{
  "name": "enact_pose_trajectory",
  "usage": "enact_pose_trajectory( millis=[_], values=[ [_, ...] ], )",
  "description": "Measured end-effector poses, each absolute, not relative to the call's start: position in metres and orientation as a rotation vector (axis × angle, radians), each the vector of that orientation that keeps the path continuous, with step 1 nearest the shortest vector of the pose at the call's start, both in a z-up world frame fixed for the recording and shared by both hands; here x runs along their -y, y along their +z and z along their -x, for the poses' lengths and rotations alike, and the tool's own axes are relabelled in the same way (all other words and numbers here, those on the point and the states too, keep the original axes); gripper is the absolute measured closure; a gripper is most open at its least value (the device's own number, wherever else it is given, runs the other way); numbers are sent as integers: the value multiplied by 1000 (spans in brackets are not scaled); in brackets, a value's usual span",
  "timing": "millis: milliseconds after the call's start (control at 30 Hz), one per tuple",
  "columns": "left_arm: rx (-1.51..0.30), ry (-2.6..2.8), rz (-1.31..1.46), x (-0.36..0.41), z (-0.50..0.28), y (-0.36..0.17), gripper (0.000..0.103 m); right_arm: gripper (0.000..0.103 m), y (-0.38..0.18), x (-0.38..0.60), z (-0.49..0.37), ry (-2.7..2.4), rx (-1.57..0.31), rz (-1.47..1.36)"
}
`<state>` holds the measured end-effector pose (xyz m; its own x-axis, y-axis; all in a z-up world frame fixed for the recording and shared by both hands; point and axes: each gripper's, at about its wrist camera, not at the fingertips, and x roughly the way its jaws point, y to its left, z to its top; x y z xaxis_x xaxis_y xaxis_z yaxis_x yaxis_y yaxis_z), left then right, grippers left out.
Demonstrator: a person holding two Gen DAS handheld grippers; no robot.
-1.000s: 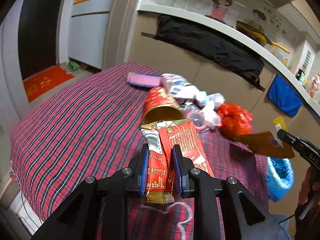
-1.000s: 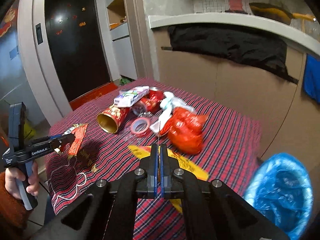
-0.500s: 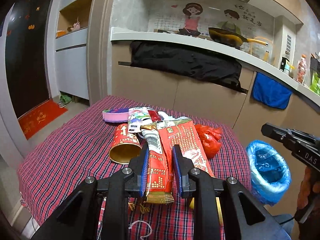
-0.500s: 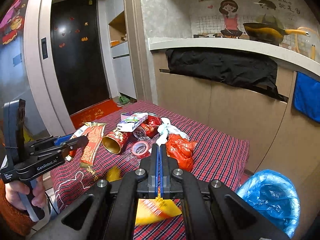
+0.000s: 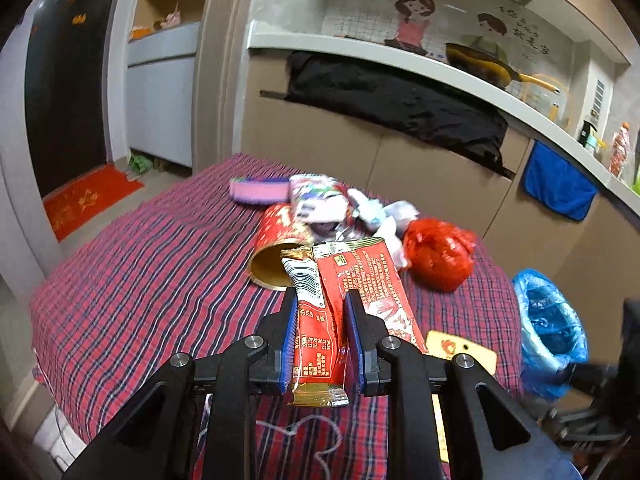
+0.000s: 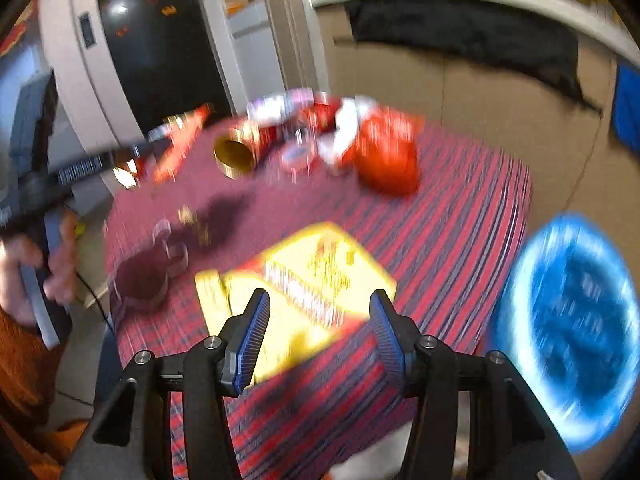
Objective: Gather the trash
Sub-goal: 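Lift the red wrappers with the left tool while the right tool regrasps the yellow packet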
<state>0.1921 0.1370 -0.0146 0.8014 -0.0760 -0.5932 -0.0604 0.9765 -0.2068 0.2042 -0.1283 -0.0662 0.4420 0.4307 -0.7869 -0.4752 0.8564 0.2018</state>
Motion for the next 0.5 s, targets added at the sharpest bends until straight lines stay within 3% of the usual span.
enact_pose_trajectory(
  millis=[100, 367, 400, 467, 500],
  values=[
    [-654, 3, 236, -145, -192, -23, 79, 54, -89, 131, -207, 557, -1069, -24],
    [-675, 31, 270, -167, -192, -38, 79, 46, -97, 101, -233, 542, -994, 16],
    [-680, 35, 274, -170, -192, -39, 79, 47, -96, 97, -238, 542, -992, 29],
    [-688, 44, 281, -177, -192, -42, 79, 65, -94, 87, -248, 576, -996, 15],
    [-690, 48, 285, -181, -193, -43, 79, 68, -92, 84, -253, 596, -995, -2]
  ],
)
